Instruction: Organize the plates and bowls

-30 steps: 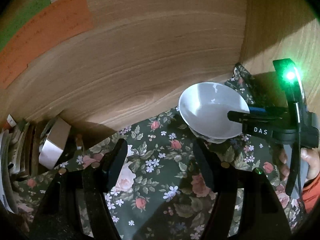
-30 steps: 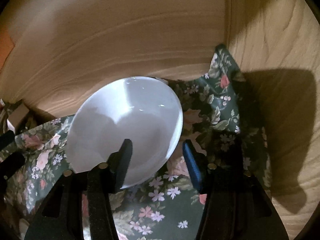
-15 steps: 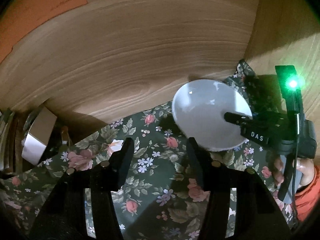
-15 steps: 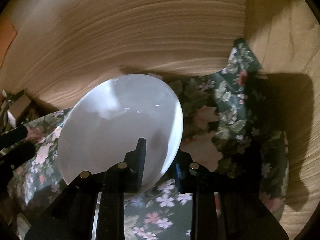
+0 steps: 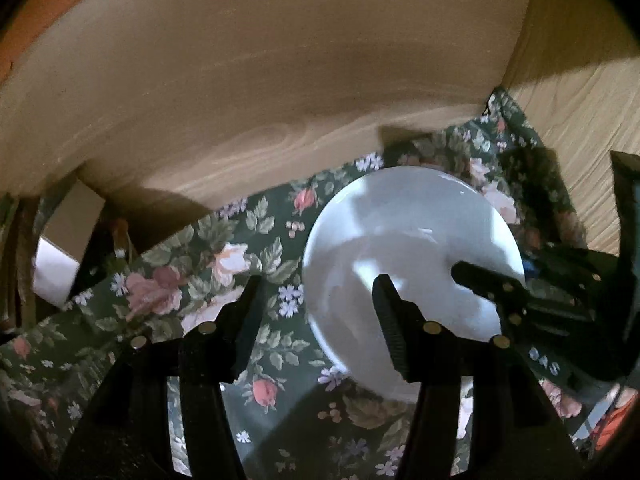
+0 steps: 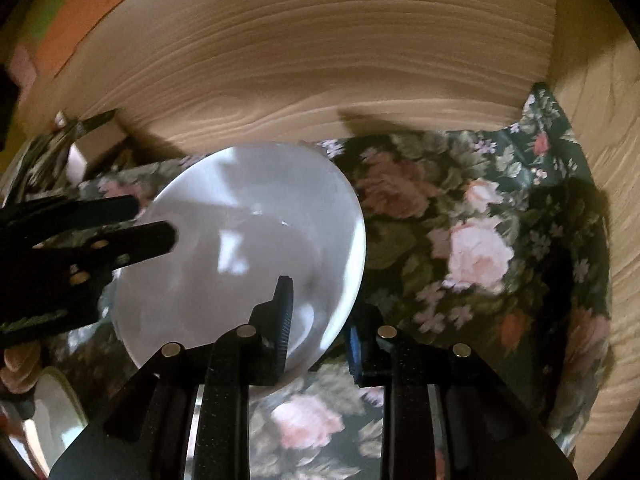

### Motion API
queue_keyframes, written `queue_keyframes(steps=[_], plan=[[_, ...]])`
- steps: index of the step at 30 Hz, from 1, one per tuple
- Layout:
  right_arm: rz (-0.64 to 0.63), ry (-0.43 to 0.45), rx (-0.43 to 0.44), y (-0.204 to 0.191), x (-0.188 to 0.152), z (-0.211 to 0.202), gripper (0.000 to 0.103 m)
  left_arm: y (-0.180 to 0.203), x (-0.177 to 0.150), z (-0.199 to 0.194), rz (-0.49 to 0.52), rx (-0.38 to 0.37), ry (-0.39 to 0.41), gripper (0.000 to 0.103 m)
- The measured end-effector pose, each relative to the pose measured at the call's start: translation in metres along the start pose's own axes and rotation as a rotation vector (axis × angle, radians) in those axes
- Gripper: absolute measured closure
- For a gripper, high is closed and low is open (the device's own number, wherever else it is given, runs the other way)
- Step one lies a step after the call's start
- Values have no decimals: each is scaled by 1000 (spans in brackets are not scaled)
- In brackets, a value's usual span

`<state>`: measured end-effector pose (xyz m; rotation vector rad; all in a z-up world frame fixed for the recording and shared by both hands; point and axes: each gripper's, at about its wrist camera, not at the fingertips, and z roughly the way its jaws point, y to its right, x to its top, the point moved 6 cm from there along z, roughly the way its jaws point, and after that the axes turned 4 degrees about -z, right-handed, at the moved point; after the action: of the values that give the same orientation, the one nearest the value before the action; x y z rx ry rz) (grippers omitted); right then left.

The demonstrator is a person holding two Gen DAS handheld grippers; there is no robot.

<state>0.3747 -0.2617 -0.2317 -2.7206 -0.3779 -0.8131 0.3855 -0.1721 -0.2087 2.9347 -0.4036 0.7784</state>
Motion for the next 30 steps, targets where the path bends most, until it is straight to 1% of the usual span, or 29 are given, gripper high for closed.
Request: queue_keyframes(steps=[1,2,6,7,8,9,11,13,14,17,20,24,27,30], plan=[[-4,0,0,-4,-1,1,82,-1,-2,2,-7,-2,-11,48],[-8,-2,0,2,0,3,82,-2,-3,3,-14,-7,-23,48],[6,-7,13,0,-3,3,81,-4,-4,6,-20,-1,-37,49],[13,-11,24,5,2,4,81,-4,-4,7,-19,-1,-41,50],[20,-13,30,1,-6,-6,81,-4,-5,8,-20,-6,-50,54],[26,-14,35,5,-4,-6,81,-3,-6,9,-20,-12,-61,61],[32,-15,40,7,-3,-8,80,0,-7,15,-19,-28,-85,66],[33,-15,39,14,-2,-14,80,1,-7,15,-17,-30,-90,69],[34,-15,36,14,-2,-14,80,2,-8,16,-14,-29,-89,74],[43,-8,36,12,-1,-12,80,2,-8,15,-10,-23,-84,75],[38,1,22,8,0,-9,82,-1,-8,16,-24,-17,-87,82],[41,15,16,3,3,-9,83,-4,-9,16,-32,-4,-97,84],[55,20,22,3,2,-14,83,-2,-11,14,-6,22,-88,84],[71,24,25,4,0,-18,83,1,-11,10,7,24,-82,85]])
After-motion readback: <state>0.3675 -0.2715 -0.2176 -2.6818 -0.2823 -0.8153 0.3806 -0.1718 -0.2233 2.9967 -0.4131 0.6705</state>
